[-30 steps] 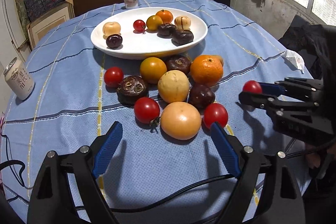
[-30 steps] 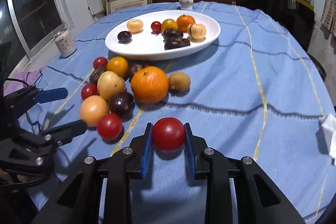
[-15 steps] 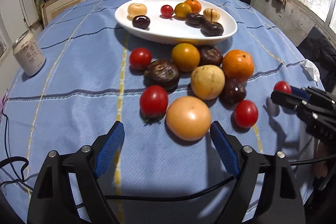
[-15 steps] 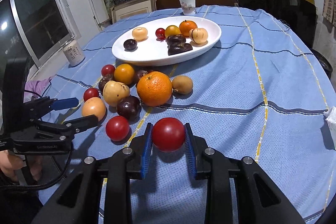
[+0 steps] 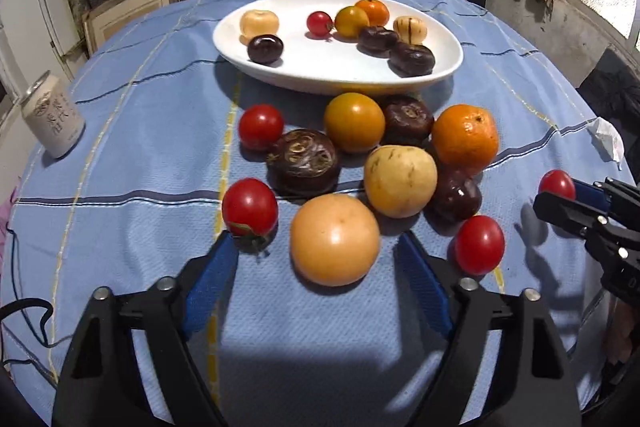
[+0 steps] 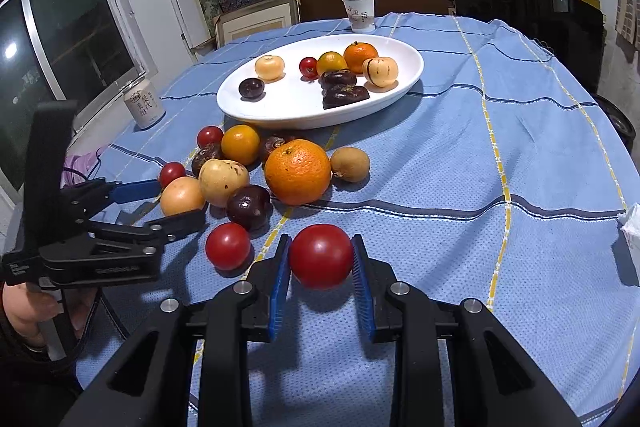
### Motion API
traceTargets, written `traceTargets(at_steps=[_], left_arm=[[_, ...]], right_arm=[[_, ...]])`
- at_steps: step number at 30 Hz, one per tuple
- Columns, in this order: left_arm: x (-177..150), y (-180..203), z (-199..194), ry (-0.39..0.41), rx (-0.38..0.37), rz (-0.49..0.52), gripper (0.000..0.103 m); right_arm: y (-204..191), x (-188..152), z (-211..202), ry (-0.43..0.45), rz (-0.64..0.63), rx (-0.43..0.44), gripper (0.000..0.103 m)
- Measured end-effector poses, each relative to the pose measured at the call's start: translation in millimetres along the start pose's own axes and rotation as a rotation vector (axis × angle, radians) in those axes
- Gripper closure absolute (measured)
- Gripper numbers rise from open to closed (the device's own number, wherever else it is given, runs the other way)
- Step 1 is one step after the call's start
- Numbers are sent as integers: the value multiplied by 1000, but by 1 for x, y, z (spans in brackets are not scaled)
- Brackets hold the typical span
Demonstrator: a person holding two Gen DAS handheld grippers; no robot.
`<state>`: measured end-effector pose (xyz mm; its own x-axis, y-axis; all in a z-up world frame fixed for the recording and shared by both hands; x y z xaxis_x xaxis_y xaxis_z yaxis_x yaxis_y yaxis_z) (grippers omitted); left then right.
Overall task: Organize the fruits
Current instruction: 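Grasp the large pale orange fruit with the left tool while the right tool holds the tomato, then carry both fruits onto the white plate and open both tools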
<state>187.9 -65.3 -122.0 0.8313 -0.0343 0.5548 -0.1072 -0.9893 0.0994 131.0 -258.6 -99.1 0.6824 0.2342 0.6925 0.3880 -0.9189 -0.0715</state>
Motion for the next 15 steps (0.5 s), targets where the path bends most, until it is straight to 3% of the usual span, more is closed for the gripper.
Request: traceTargets(at_steps=[3,15], left_arm=[[-1,2,0,3,-25,18,61],[-10,0,-20,20,-104,26,61]], right_arm=[[1,0,0,2,4,10,73],[2,-1,-1,14,10,24,73]])
Point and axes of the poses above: each gripper's, at about its wrist camera, not at the fingertips, and z roughly the way its jaws point, y to its right, x to its top, the point moved 1 cm from there along z, roughly the way its jaws point, and after that the axes turned 12 degrees about -z, right-handed, at the moved point
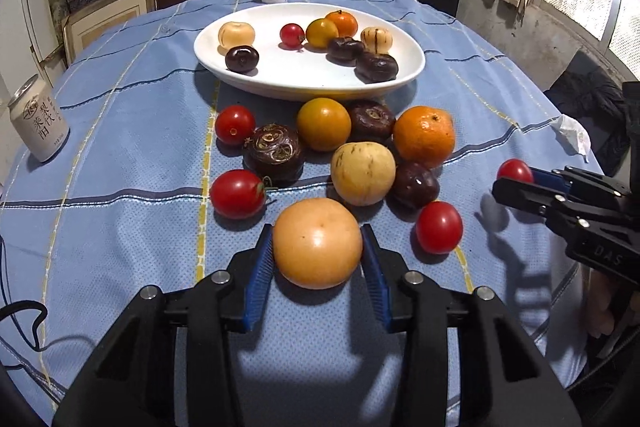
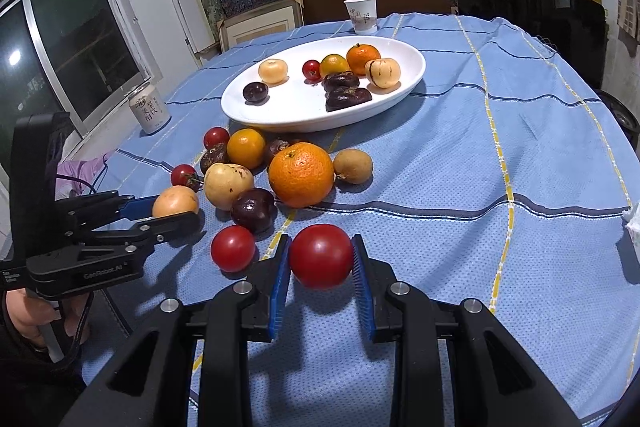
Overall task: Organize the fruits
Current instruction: 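Carry both fruits onto the white plate and open both tools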
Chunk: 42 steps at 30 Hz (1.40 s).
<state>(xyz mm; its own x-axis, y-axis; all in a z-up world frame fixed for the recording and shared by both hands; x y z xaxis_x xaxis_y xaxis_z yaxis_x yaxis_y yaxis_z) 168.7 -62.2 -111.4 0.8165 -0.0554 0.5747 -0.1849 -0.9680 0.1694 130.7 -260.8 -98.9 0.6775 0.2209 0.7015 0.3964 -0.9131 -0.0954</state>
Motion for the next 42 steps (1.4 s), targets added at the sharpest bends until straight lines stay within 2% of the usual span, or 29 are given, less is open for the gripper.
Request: traceTargets(at_steps=[17,26,32,37,42], left_arm=[[-3,-4,-31,51,-31,-6,62],[15,-6,-49,94,-26,18,62],[51,-3,-57,133,-40,24,61],[99,4,-57,164,-52,18,61],[146,7,-37,174,-52,-4,61]], right_arm=[[-4,0,-2,2,-18,-25,73],[-5,11,-1,-34,-37,-79,73],[-8,59,-24,32,-127,-137,73],[-3,113,-38,94,-203,-185,73],[11,157,-20,124,-204,-205,73]])
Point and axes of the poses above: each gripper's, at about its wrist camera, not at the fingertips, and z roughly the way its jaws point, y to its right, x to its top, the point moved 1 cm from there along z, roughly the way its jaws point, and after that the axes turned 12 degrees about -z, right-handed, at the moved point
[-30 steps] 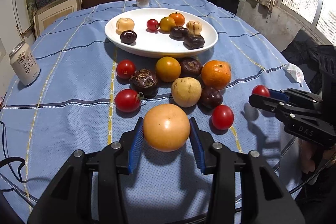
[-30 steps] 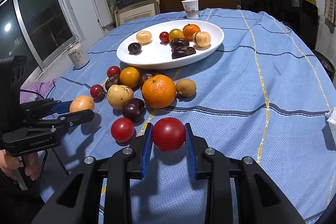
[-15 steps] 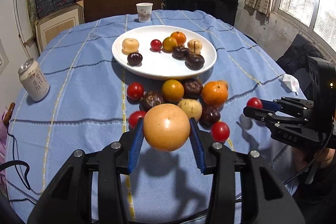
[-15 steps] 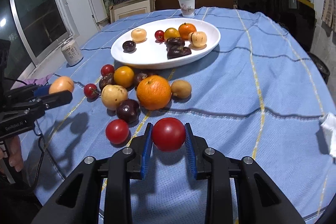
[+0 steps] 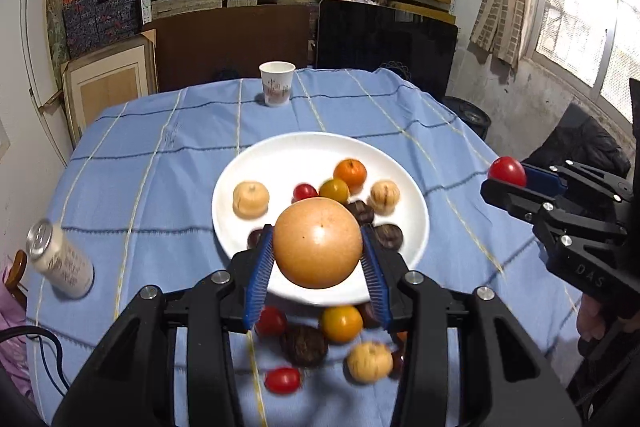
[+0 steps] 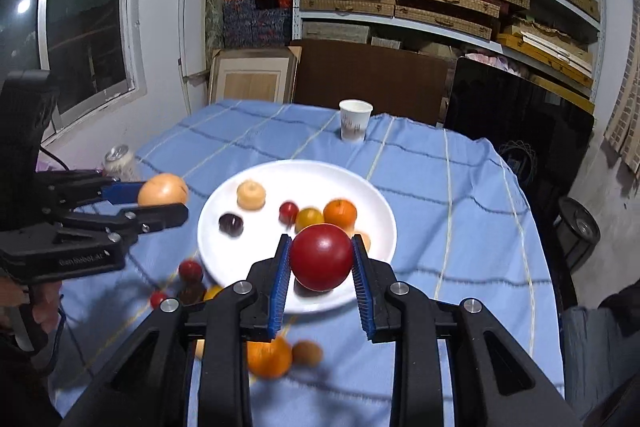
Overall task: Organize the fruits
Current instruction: 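Carry both fruits onto the white plate and open both tools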
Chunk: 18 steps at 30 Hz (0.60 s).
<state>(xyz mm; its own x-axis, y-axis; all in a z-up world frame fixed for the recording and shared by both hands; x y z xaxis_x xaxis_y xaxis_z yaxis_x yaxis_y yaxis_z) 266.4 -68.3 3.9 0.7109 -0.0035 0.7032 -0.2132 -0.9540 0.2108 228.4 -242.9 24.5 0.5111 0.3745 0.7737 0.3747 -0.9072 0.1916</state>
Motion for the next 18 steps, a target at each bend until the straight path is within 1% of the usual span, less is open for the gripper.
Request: traceTargets(at_steps=[2,5,7,9,12,13,15,17,18], left_arm=[[11,-3,21,-23,-2,-19,61],[21,-7,60,-85,3,-40,61],[22,-10,85,-121,21,-37,61],[23,-15,107,-158,24,-46,61],[20,-21,127,-187,32,-52,61],[20,-22,132,-196,30,-55,61],[19,-24,136,-192,20,-61,54],[21,-24,133,-164,33,-60,36],[22,-25,129,-149,27,-67,34]], right_arm=[[7,9,26,-21,21,9,73],[11,16,66,-67,38,38,73],[14,18,92,-94,48,51,73],[17,19,113,-117,51,66,73],[18,18,141,-147,54,114,72],[18,17,144,-151,51,113,72],[19,17,146,-138,44,95,56],[18,17,145,-133,43,90,54],[18,16,142,-129,50,91,54]])
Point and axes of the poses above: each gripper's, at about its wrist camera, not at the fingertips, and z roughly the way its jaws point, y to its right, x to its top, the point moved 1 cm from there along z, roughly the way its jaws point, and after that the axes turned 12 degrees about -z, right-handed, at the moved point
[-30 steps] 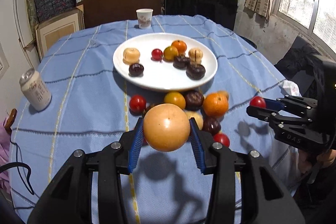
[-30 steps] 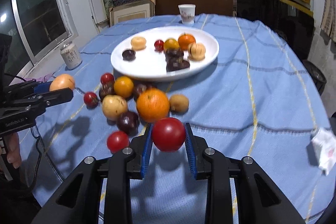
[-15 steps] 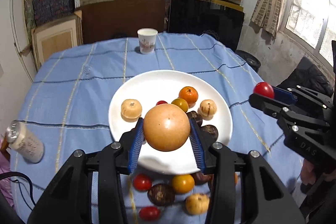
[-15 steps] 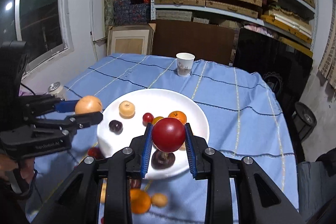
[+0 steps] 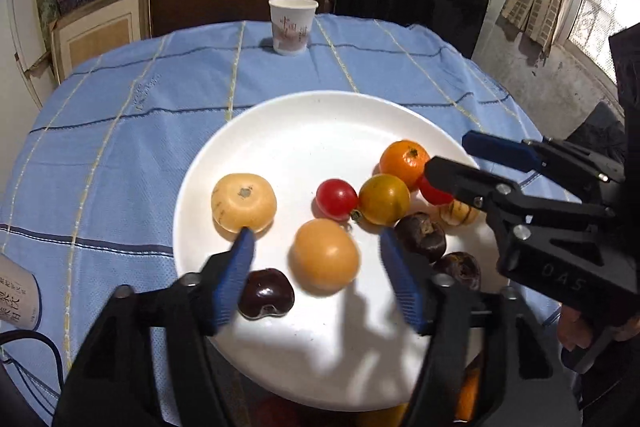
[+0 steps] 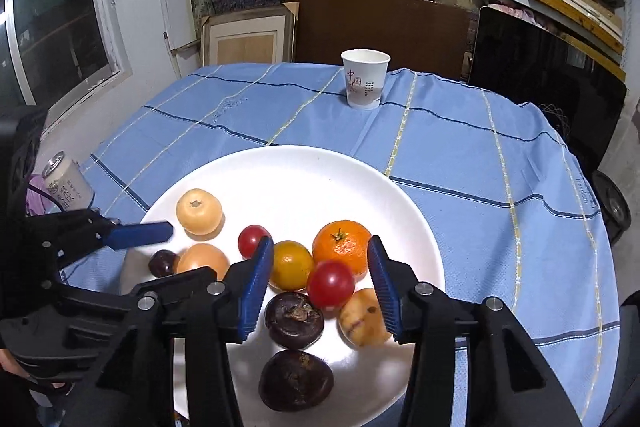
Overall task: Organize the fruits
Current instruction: 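Carry both fruits onto the white plate and open both tools, then withdraw and grasp another red tomato with the right tool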
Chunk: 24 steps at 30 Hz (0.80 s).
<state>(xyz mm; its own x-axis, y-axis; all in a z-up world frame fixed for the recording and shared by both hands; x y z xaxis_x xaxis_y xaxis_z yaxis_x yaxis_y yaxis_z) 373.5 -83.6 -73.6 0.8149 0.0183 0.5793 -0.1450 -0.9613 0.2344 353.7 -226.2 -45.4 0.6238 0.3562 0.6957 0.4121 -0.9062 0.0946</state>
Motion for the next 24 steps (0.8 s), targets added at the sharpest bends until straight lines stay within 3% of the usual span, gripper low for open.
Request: traceTargets(at_steps=[6,9,15,20,24], left_arm=[[-7,-4,-42,51,-39,-36,30],[-27,-8,-71,76,-50,-20,20],[-87,-21,-115,67,-75,-2,20],[-131,-32,-125,40,-64,-5,20],[-155,-39,-119,10,-18,18,20]], right_arm=[[1,-12,-35,30,46,-3,54],[-10,-30,-63,34,43,3,51],[-64,-100,-109,4,20,63,45],[-106,-149,-114,-49,16,80,45],[-127,-163,-102,-88,11,62,45]])
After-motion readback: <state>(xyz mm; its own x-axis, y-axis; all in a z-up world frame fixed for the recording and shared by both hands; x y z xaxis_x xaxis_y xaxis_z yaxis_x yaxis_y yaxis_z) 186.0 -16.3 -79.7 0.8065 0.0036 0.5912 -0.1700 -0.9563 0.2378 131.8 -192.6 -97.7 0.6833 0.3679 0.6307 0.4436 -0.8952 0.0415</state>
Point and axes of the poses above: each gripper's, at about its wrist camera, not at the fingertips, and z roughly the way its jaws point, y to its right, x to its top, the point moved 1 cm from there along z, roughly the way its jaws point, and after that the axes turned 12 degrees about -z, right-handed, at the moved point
